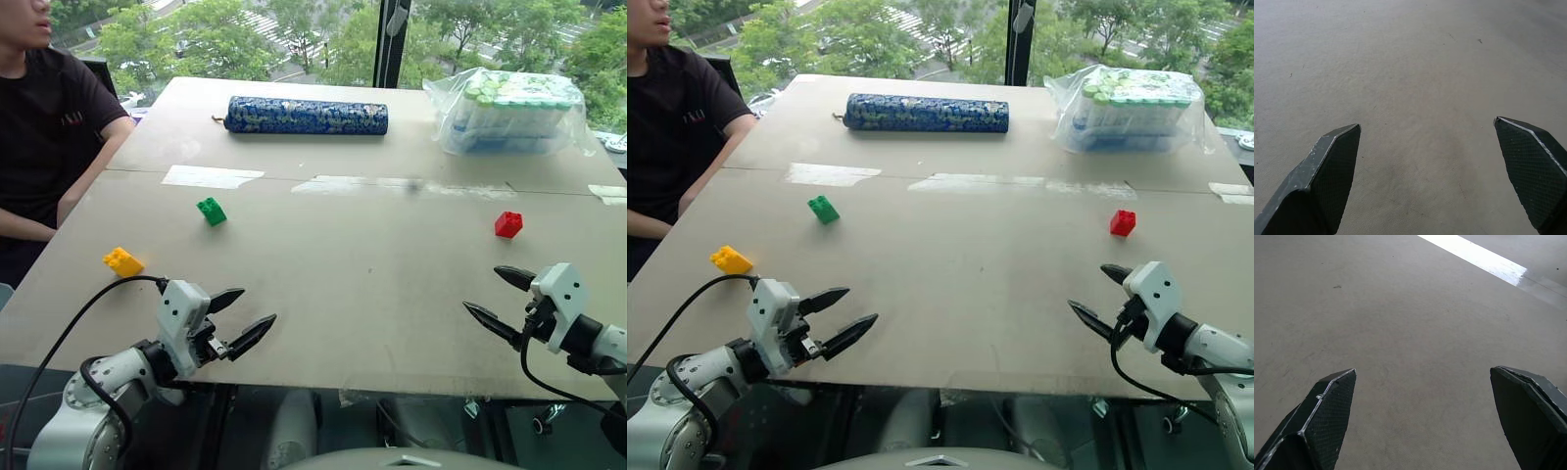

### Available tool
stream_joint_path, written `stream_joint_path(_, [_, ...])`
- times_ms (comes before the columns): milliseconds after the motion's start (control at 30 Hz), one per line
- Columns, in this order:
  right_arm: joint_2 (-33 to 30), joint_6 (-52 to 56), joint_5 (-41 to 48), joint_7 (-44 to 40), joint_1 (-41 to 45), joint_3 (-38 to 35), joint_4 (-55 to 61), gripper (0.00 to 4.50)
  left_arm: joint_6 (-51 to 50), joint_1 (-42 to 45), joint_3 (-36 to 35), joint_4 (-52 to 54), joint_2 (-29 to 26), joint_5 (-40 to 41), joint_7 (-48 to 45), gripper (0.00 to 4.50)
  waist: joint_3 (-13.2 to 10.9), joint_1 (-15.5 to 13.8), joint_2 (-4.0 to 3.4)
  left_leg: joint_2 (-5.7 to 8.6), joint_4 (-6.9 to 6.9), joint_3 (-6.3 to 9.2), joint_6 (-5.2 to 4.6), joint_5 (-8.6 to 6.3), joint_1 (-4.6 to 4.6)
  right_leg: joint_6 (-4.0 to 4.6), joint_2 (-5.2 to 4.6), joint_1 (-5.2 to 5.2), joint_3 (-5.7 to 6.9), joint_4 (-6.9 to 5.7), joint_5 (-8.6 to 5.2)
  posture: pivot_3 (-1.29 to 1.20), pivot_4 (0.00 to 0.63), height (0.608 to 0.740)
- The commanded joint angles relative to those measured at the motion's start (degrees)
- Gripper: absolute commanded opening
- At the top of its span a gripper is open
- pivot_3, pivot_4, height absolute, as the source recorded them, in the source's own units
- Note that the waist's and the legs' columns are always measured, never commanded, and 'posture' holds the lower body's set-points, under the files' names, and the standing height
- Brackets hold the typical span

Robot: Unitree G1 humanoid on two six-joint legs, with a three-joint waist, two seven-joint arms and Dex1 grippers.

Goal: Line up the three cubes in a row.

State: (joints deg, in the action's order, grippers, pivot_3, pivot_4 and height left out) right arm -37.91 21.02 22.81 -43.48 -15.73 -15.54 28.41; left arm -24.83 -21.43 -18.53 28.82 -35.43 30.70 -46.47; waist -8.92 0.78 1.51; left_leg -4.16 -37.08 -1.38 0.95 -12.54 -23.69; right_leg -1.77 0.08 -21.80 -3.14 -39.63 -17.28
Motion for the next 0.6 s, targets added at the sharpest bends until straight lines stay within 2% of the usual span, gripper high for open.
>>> stream_joint_path(33, [0.9, -0.1, -0.2, 2.8, 2.1, -1.3, 0.8, 4.50, -0.2, 2.8, -0.4, 3.3, 0.1, 2.4, 1.2, 4.46, 0.0, 0.0, 0.00, 0.00, 0.00, 0.00, 0.00, 0.00, 0.00, 0.00, 0.00, 0.00, 0.00, 0.00, 0.00, 0.00, 0.150, 0.740])
stream_joint_path(233, [5.5, 8.9, -3.3, 16.4, 10.9, -0.6, 1.5, 4.50, -4.5, 11.8, 3.7, 5.9, -0.9, 6.0, 2.3, 4.46, 0.0, 0.0, 0.04, 0.02, -0.11, -0.02, 0.00, 0.01, 0.02, 0.02, 0.00, 0.03, -0.04, -0.04, -0.01, 0.00, 0.150, 0.740])
stream_joint_path(367, [7.1, 22.5, -8.0, 28.1, 17.7, 0.0, 1.5, 4.50, -4.5, 16.3, 7.7, 7.3, -4.2, 5.8, -1.3, 4.46, 0.0, 0.0, 0.00, 0.05, -0.02, -0.01, 0.00, 0.00, -0.04, -0.01, 0.02, -0.04, -0.04, -0.02, 0.04, 0.00, 0.150, 0.740])
stream_joint_path(600, [14.4, 37.0, -5.5, 36.5, 33.0, -3.0, -8.0, 4.50, -7.7, 24.0, 12.7, 9.5, -5.7, 8.2, -1.9, 4.46, -0.1, 0.1, -0.10, 0.04, 0.14, -0.03, 0.00, 0.00, -0.06, -0.01, 0.12, -0.15, -0.11, -0.01, 0.05, 0.00, 0.150, 0.740])
